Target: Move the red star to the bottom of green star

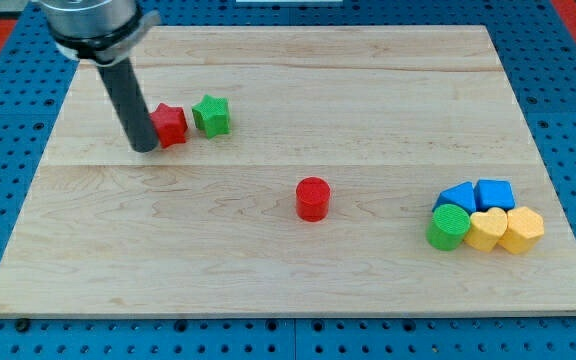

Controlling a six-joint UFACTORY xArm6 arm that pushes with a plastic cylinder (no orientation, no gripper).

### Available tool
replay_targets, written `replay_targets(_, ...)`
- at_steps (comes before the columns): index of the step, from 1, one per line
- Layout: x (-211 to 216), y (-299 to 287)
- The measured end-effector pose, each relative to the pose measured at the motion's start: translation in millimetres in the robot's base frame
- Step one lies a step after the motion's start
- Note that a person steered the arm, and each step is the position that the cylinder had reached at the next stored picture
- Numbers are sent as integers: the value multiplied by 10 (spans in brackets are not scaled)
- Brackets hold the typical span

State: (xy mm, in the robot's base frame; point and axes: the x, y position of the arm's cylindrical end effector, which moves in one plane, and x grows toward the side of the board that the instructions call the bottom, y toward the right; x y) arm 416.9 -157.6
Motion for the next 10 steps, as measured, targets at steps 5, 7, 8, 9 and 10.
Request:
replay_targets(5, 48, -317)
replay_targets(7, -348, -522)
replay_targets(8, -333, -521)
replay_targets(9, -302, -372)
replay_targets(10, -253, -133)
